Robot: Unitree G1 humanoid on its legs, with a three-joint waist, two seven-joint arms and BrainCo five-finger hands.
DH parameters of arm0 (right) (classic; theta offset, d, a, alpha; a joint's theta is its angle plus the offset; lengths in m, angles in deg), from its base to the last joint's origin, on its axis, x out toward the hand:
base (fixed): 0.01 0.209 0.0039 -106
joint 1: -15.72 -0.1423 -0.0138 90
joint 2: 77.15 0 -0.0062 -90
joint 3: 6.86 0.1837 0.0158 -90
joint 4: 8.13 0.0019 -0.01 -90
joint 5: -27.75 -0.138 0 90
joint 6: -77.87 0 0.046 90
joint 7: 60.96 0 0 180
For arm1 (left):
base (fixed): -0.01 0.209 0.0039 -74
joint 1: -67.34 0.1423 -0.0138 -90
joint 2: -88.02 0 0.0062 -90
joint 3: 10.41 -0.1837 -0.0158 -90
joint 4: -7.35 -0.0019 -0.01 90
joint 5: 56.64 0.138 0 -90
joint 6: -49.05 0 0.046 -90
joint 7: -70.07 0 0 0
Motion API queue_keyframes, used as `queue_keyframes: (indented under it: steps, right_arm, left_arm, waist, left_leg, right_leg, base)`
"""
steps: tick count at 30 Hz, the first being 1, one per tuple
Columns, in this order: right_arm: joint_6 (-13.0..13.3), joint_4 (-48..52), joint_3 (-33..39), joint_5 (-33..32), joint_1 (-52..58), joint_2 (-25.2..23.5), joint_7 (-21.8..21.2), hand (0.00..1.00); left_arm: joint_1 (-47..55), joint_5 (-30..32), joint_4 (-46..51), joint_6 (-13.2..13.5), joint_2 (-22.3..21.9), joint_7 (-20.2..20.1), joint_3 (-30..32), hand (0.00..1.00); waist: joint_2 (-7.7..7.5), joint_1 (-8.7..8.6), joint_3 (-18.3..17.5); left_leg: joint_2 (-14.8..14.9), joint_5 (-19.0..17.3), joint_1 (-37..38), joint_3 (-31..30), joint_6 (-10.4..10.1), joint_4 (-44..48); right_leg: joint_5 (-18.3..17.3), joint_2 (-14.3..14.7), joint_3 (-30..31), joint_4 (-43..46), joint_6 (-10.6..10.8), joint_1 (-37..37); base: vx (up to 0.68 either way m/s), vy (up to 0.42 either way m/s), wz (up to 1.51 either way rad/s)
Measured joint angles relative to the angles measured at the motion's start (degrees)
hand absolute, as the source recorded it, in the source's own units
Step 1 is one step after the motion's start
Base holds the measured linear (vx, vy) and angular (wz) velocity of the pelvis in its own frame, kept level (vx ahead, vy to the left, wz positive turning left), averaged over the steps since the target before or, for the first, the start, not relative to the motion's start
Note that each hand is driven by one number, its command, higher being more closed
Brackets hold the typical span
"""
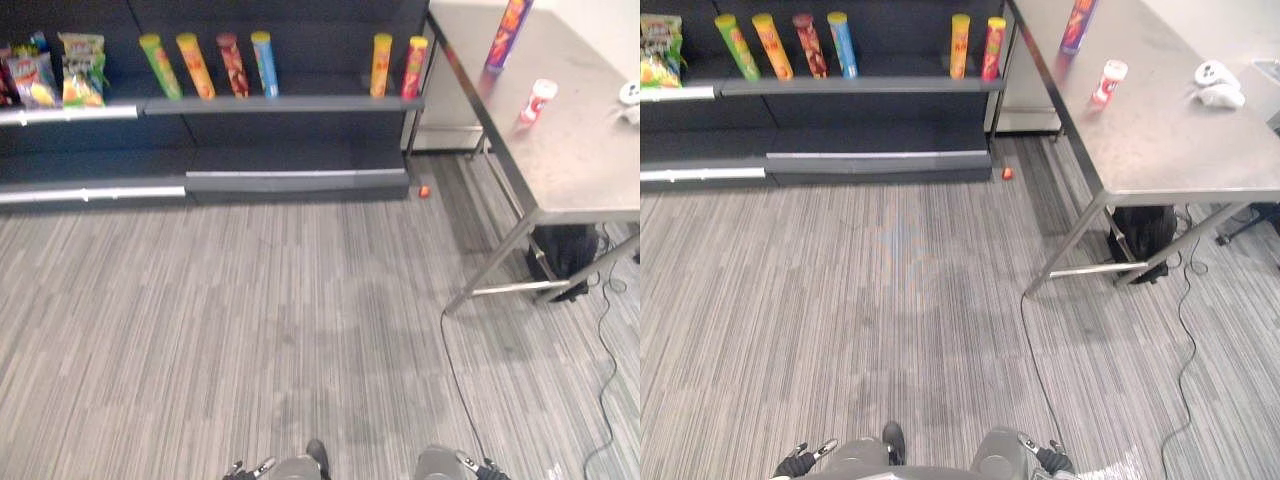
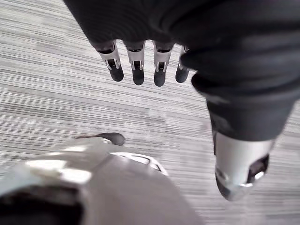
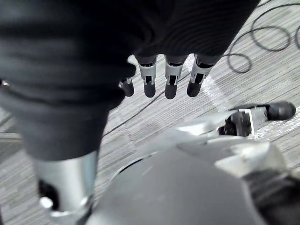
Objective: Put the gum and the chips on the shelf.
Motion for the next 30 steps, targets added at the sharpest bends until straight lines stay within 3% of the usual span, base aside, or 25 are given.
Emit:
queue_keyframes:
  steps: [2, 3, 4, 5, 6, 7, 8, 9, 13, 15, 16, 17, 18, 19, 20, 22, 24, 26, 27, 28, 29, 30]
  right_arm:
    - [0.27, 1.66, -0.77, -0.17, -0.07, -0.05, -0.01, 0.00]
    - [0.68, 1.85, -0.78, -0.66, -0.05, -0.08, 0.06, 0.00]
    - [0.77, 1.85, -0.76, -0.98, -0.02, -0.12, 0.13, 0.00]
    - [0.85, 1.86, -0.62, -1.07, 0.16, -0.35, 0.26, 0.00]
    - [0.89, 1.79, -0.29, -1.11, 0.92, -0.67, 0.48, 0.00]
    - [1.02, 1.77, -0.04, -1.12, 1.11, -0.66, 0.54, 0.00]
    - [1.14, 1.78, 0.27, -1.02, 1.04, 0.17, 0.50, 0.00]
    - [1.34, 1.85, 0.32, -0.98, 0.28, 0.71, 0.51, 0.00]
    - [1.33, 1.57, 1.01, -0.91, 0.89, 0.48, 0.01, 0.00]
    - [1.15, 1.50, 1.06, -0.88, 1.16, 0.90, 0.05, 0.00]
    - [0.99, 1.39, 0.77, -0.64, 1.50, 1.29, 0.05, 0.00]
    - [0.99, 1.46, -0.17, -0.50, 2.18, 1.44, 0.12, 0.00]
    - [1.02, 1.54, -0.86, -0.48, 2.43, 1.65, 0.15, 0.00]
    - [1.03, 1.56, -1.18, -0.47, 2.36, 1.74, 0.27, 0.00]
    - [1.00, 1.59, -1.15, -0.45, 2.32, 1.65, 0.60, 0.00]
    - [1.01, 1.60, -0.85, -0.46, 2.32, 1.58, 0.84, 0.00]
    - [1.01, 1.61, -0.82, -0.50, 2.40, 1.57, 1.13, 0.00]
    - [1.03, 1.72, -0.72, -0.58, 2.59, 1.04, 1.22, 0.00]
    - [1.07, 1.75, -0.72, -0.61, 3.00, 0.93, 1.28, 0.00]
    - [1.12, 2.07, -0.89, -0.70, 3.33, 1.05, 1.33, 0.00]
    - [1.13, 2.16, -1.11, -0.80, 3.42, 0.92, 1.40, 0.00]
    - [1.13, 1.88, -1.34, -0.96, 3.54, 0.41, 1.73, 0.00]
  left_arm:
    - [-0.32, -0.14, 0.08, 0.11, -0.37, 0.00, 0.93, 0.00]
    - [-0.78, -0.31, 0.16, 0.12, -0.67, -0.06, 1.82, 0.00]
    - [-0.84, -0.32, 0.25, 0.17, -0.90, -0.09, 2.40, 0.00]
    - [-0.84, -0.42, 0.43, 0.29, -1.23, -0.11, 3.46, 0.00]
    - [-0.96, -0.85, 0.43, 0.58, -1.54, -0.10, 4.61, 0.00]
    - [-0.97, -0.89, 0.19, 0.70, -2.06, -0.10, 5.47, 0.00]
    - [-1.00, -0.88, -0.60, 0.76, -3.16, -0.10, 6.30, 0.00]
    - [-1.16, -0.83, -0.72, 0.85, -4.22, -0.18, 7.23, 0.00]
    - [-1.21, -0.71, -0.59, 0.96, -5.15, -0.71, 7.91, 0.00]
    - [-1.13, -0.72, 0.20, 1.30, -4.95, -1.32, 7.88, 0.00]
    - [-1.23, -0.76, 0.52, 1.20, -4.82, -1.74, 7.82, 0.00]
    - [-1.14, -0.84, 0.84, 1.11, -4.99, -1.74, 7.91, 0.00]
    - [-0.89, -0.95, 0.88, 1.06, -4.88, -1.77, 7.98, 0.00]
    - [-0.70, -0.98, 1.00, 1.03, -4.37, -1.91, 8.50, 0.00]
    - [-0.72, -0.98, 1.10, 0.88, -4.57, -1.92, 9.77, 0.00]
    - [-0.57, -2.79, 1.16, 0.87, -5.31, -1.86, 11.35, 0.00]
    - [-0.24, -4.95, 1.34, 0.87, -5.49, -1.81, 11.79, 0.00]
    - [0.98, -5.67, 1.86, 0.94, -5.65, -1.72, 11.67, 0.00]
    - [1.38, -5.77, 2.03, 0.93, -5.69, -1.69, 11.65, 0.00]
    - [1.92, -6.38, 2.14, 0.97, -5.92, -1.64, 11.69, 0.00]
    - [2.12, -6.58, 2.08, 0.94, -5.89, -1.60, 11.85, 0.00]
    - [3.15, -6.64, 1.94, 0.99, -5.42, -1.62, 11.80, 0.00]
  waist:
    - [0.48, -1.11, 0.08]
    - [0.72, -1.21, 0.14]
    - [0.85, -1.22, 0.20]
    - [0.83, -1.19, 0.29]
    - [0.57, -1.12, 0.44]
    - [0.59, -1.12, 0.43]
    - [2.42, -0.84, 1.07]
    - [4.00, -1.07, 1.26]
    - [4.76, -1.02, 0.66]
    - [4.96, -1.13, 0.59]
    - [5.53, -1.26, 0.47]
    - [6.04, -0.99, 0.52]
    - [5.70, -0.91, 0.80]
    - [5.59, -0.91, 0.90]
    - [5.53, -0.81, 0.93]
    - [5.48, -0.37, 0.96]
    - [5.34, 0.52, 1.03]
    - [4.21, 0.71, 0.88]
    - [4.05, 0.72, 0.68]
    - [4.04, 1.05, 0.61]
    - [3.79, 1.29, 0.51]
    - [2.68, 1.73, -1.46]
  left_leg:
    - [0.80, -1.63, 2.53, -0.18, -0.98, -0.55]
    - [1.59, -2.87, 3.64, -0.20, -2.25, -0.62]
    - [2.02, -3.54, 4.09, -0.32, -2.98, -0.70]
    - [2.57, -4.86, 5.28, -0.99, -4.79, -1.01]
    - [2.88, -6.02, 6.79, -1.69, -6.56, -1.71]
    - [3.41, -6.57, 7.91, -1.84, -7.34, -2.12]
    - [4.96, -6.79, 8.59, -1.50, -7.53, -2.77]
    - [5.53, -5.45, 9.10, -1.32, -7.27, -2.65]
    - [7.33, -2.25, 10.74, -1.88, -8.36, 1.44]
    - [9.74, -1.85, 4.33, -5.07, -9.16, 15.71]
    - [11.83, 1.70, -2.26, -8.53, -12.61, 28.42]
    - [13.37, 8.28, -6.43, -10.99, -13.47, 38.06]
    - [14.14, 10.91, -7.76, -11.30, -13.14, 41.65]
    - [15.25, 9.92, -10.90, -10.44, -12.12, 48.77]
    - [15.20, 6.09, -14.30, -8.97, -10.21, 53.88]
    - [15.08, 0.28, -18.87, -5.42, -8.14, 55.78]
    - [14.92, -2.79, -22.65, -2.62, -7.43, 50.04]
    - [13.07, -2.41, -23.84, -1.39, -6.96, 28.44]
    - [12.51, -0.75, -22.91, -1.79, -6.79, 21.31]
    - [12.07, 3.40, -21.87, -3.01, -7.04, 8.86]
    - [11.79, 7.01, -21.80, -3.42, -7.56, 6.98]
    - [9.66, 10.33, -21.38, -2.57, -6.47, 7.79]
  right_leg:
    - [-2.27, 1.94, -5.26, -8.38, -1.16, -3.33]
    - [-1.82, 3.55, -7.38, -19.90, -0.73, -5.32]
    - [-0.88, 4.28, -7.46, -25.79, -0.39, -5.39]
    - [2.73, 5.05, -6.80, -37.97, -0.26, -5.46]
    - [10.09, 5.33, -5.55, -47.84, 0.23, -4.28]
    - [14.81, 6.10, -5.76, -48.94, -0.26, -2.95]
    - [14.05, 8.15, -6.21, -47.94, -2.36, -3.06]
    - [9.62, 8.92, -5.81, -43.34, -2.67, -4.71]
    - [1.37, 9.42, -5.86, -35.49, -2.98, -4.20]
    - [0.46, 9.98, -7.10, -37.28, -3.11, -1.33]
    - [0.23, 10.64, -8.58, -39.29, -3.46, 1.38]
    - [-0.09, 11.63, -9.31, -40.71, -3.87, 4.47]
    - [-0.64, 11.98, -9.46, -41.35, -4.38, 6.05]
    - [-1.90, 12.13, -9.41, -41.93, -4.73, 8.61]
    - [-2.47, 12.09, -9.32, -43.27, -4.41, 11.37]
    - [-2.81, 11.97, -8.99, -45.66, -3.83, 15.40]
    - [-3.28, 11.51, -8.52, -47.23, -3.00, 18.33]
    - [-4.80, 9.56, -7.33, -47.47, -0.47, 20.91]
    - [-5.17, 9.16, -6.63, -47.52, 0.22, 21.20]
    - [-5.96, 8.43, -4.57, -47.57, 1.93, 21.73]
    - [-6.28, 7.82, -3.40, -47.74, 2.68, 22.03]
    - [-6.15, 6.58, -0.43, -50.43, 3.54, 22.52]
  base:
    - [0.36, -0.093, 0.17]
    - [0.35, -0.181, 0.20]
    - [0.47, -0.269, 0.33]
    - [0.53, -0.341, 0.39]
    - [0.50, -0.312, 0.34]
    - [0.40, -0.242, 0.11]
    - [0.44, -0.221, -0.15]
    - [0.41, -0.202, -0.17]
    - [0.38, -0.216, -0.05]
    - [0.31, -0.190, 0.22]
    - [0.35, -0.120, 0.29]
    - [0.30, -0.081, 0.21]
    - [0.37, -0.009, 0.09]
    - [0.36, 0.006, 0.12]
    - [0.43, 0.016, 0.13]
    - [0.32, 0.069, -0.02]
    - [0.32, 0.137, -0.22]
    - [0.34, 0.230, -0.34]
    - [0.37, 0.310, -0.56]
    - [0.40, 0.374, -0.62]
    - [0.52, 0.439, -0.88]
    - [0.47, 0.337, -0.61]
